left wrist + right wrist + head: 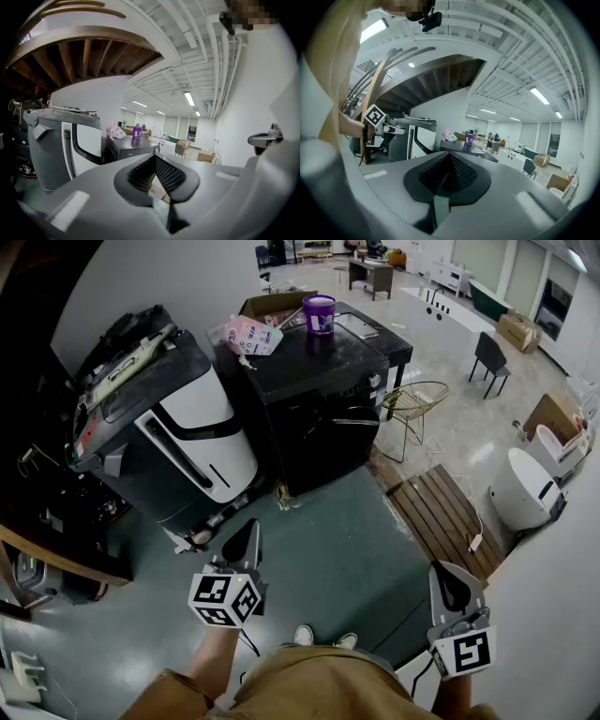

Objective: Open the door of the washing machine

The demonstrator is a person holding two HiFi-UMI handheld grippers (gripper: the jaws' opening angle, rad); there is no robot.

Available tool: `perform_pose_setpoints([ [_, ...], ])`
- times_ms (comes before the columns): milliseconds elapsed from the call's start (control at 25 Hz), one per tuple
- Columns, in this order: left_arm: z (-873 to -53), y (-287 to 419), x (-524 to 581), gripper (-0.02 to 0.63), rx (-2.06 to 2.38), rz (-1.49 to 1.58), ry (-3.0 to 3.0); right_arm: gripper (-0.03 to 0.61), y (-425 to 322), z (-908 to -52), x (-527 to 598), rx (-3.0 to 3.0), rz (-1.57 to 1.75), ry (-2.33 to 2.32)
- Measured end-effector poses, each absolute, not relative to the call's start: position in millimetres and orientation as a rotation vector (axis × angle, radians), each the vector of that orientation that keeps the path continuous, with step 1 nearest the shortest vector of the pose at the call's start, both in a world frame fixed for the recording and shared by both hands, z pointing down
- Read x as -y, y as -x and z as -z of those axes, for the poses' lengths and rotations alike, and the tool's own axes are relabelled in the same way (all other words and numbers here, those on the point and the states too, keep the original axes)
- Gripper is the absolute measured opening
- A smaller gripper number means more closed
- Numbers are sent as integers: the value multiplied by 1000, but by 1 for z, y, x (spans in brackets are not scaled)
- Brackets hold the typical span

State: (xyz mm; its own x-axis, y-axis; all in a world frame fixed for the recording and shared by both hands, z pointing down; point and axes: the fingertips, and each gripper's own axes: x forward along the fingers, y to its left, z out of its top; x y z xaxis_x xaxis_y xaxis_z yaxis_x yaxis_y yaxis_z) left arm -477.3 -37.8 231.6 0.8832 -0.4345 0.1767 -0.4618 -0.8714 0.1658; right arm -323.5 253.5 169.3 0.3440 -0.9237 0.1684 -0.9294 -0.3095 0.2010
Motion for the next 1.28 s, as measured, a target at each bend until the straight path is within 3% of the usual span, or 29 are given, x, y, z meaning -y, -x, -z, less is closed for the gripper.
perform_pose_setpoints([
  [840,-238,480,13,78,720,-224,-2871,6,316,-183,-283,1734,-23,-2384],
  [880,-239,477,11,122,715,-241,-2879,6,313,-184,-288,1731,-28,-2396],
  [1040,-249,462,4,458,715,-332,-2922,5,303,-193,-303,1724,-44,-2425],
  [1160,-258,452,0,552,688,-409,-2948,5,294,-196,-310,1715,-36,-2453],
  [1280,-271,438,-3,607,624,-475,-2921,5,282,-200,-318,1686,-44,-2478],
])
